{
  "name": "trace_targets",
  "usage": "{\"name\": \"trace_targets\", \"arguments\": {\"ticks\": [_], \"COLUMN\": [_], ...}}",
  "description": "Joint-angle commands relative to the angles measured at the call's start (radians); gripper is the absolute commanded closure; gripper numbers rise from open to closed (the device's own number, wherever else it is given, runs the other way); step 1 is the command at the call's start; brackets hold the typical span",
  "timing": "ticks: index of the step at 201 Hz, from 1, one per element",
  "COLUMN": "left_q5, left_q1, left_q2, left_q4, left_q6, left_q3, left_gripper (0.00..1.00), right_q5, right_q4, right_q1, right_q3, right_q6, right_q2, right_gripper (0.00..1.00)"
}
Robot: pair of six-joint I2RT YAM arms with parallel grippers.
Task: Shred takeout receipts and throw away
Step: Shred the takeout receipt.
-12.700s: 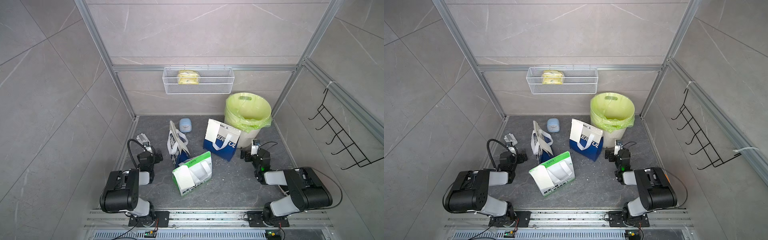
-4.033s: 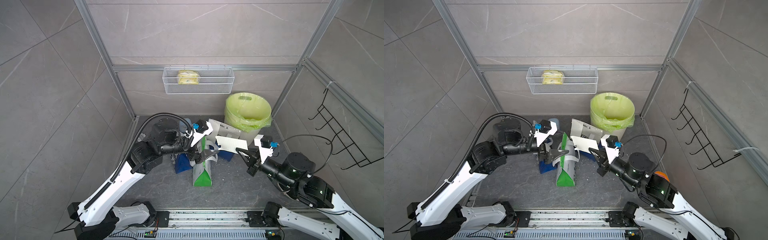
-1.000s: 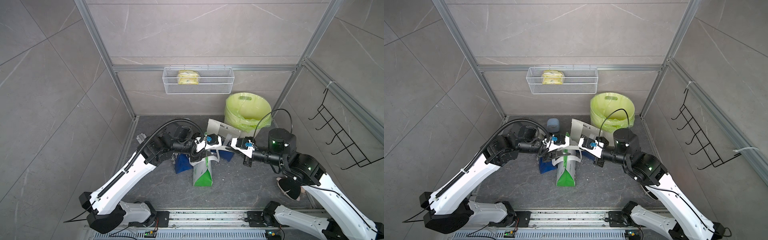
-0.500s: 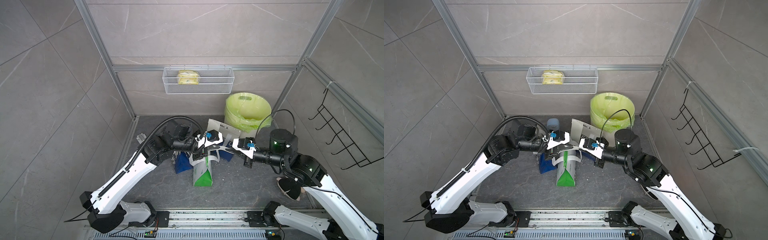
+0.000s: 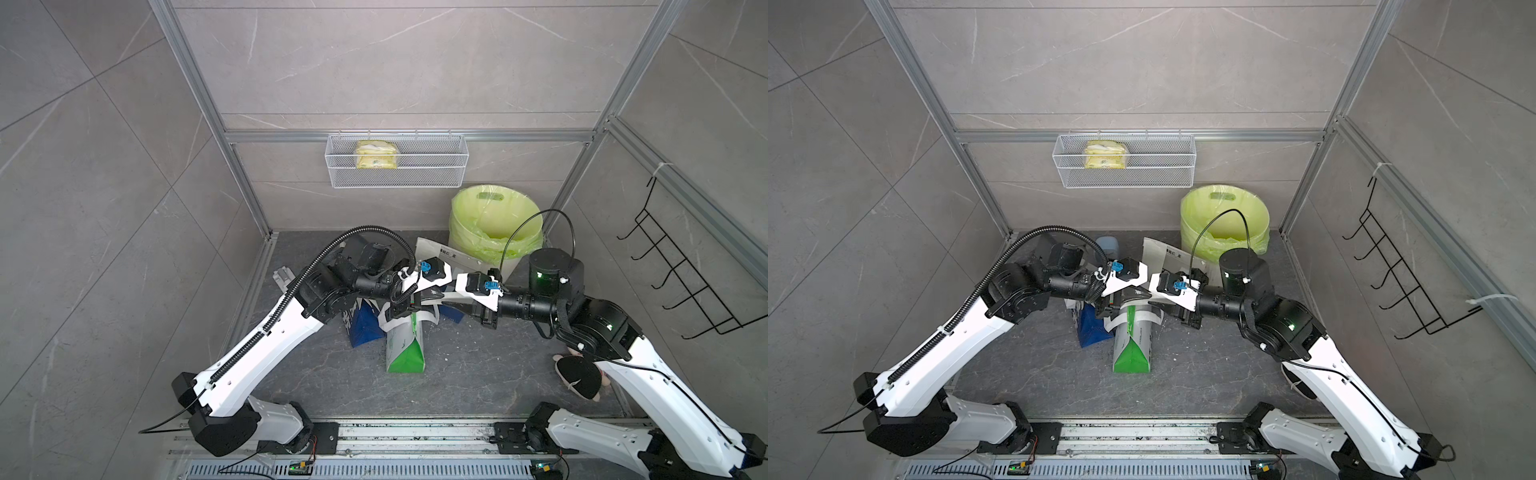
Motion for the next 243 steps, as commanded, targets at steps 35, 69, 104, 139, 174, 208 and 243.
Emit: {"name": "trace_targets", "arguments": {"ticks": [35, 69, 104, 139, 174, 208, 243], "left_q5": [0.04, 0.039, 0.037, 0.041, 0.055, 0.098, 0.283], "left_q1": [0.004, 0.005, 0.004, 0.005, 0.004, 0.009, 0.099], "left_q2": [-0.011, -0.01, -0.008, -0.001, 0.001, 0.002, 0.002], "left_q4": [-0.025, -0.037, -0.051, -0.062, -0.047, -0.009, 0.079], "left_q6": [0.003, 0.007, 0.014, 0.014, 0.006, -0.022, -0.114], "left_q3": [0.026, 0.029, 0.036, 0.043, 0.044, 0.041, 0.027], "left_gripper": [1.0, 1.0, 1.0, 1.0, 1.0, 1.0, 1.0], "right_q5": [-0.017, -0.009, -0.001, 0.01, -0.014, -0.024, 0.001], "right_q4": [-0.02, -0.039, -0.056, -0.049, -0.047, -0.037, 0.053], "right_q1": [-0.003, -0.003, -0.003, -0.003, -0.003, -0.003, -0.003], "right_q3": [0.021, 0.027, 0.019, 0.021, 0.023, -0.005, -0.109], "right_q6": [-0.017, -0.031, -0.047, -0.041, -0.041, -0.08, -0.109], "right_q2": [-0.009, -0.008, -0.013, -0.018, -0.007, -0.024, -0.103], "right_gripper": [0.76, 0.88, 0.91, 0.9, 1.0, 1.0, 1.0]}}
